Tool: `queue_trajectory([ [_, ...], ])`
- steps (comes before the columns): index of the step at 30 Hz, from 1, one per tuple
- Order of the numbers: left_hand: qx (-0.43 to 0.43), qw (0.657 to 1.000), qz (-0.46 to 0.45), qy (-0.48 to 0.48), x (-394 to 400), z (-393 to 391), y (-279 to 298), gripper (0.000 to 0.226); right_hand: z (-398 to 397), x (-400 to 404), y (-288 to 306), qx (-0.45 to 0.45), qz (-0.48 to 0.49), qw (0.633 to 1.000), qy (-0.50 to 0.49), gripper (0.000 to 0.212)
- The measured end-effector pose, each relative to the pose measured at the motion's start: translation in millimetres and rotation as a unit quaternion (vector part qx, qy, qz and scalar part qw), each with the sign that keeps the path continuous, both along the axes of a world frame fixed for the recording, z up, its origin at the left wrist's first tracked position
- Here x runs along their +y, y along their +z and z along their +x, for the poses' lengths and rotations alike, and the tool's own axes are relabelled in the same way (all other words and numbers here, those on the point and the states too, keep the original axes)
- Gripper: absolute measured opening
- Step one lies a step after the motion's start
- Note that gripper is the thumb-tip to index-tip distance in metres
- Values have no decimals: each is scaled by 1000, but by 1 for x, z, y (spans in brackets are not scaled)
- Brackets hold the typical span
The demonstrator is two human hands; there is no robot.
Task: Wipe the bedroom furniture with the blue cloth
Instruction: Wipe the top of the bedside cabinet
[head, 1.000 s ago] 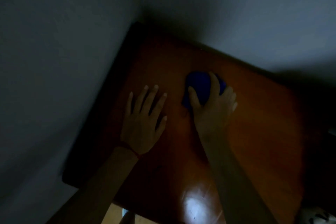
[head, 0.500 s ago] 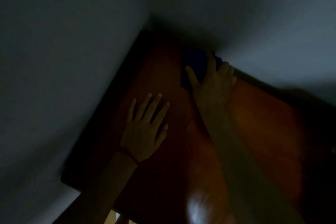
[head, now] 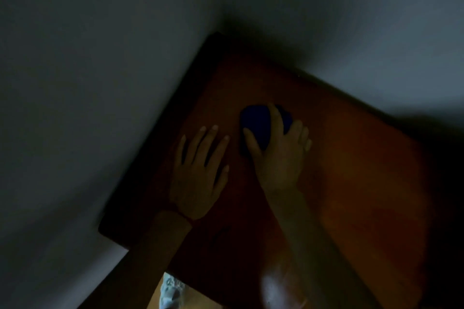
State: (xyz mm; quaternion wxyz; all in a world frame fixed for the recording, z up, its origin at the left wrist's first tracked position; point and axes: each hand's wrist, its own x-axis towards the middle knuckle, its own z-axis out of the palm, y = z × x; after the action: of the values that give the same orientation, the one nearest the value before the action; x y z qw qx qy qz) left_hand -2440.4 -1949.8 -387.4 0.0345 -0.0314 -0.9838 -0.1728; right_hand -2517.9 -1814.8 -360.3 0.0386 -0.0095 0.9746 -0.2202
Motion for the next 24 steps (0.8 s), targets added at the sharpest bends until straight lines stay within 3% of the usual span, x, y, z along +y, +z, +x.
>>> queue_trajectory([
  [2, 6, 1000, 16, 16, -9, 19, 3, 47, -18, -5, -1, 31, 12, 999, 9, 63],
  [6, 1, 1000, 14, 22, -28, 59, 0, 49, -52, -18, -4, -12, -12, 999, -31, 65],
  [12, 9, 1000, -24, -6, -41, 81, -10, 51, 81, -21, -5, 25, 14, 999, -44, 61],
  [19, 25, 1000, 2, -9, -42, 81, -10, 54, 34, -37, 1, 11, -1, 996, -85, 61],
  [24, 34, 999, 7, -38, -49, 85, -10, 55, 140, -48, -4, 14, 14, 994, -107, 60],
])
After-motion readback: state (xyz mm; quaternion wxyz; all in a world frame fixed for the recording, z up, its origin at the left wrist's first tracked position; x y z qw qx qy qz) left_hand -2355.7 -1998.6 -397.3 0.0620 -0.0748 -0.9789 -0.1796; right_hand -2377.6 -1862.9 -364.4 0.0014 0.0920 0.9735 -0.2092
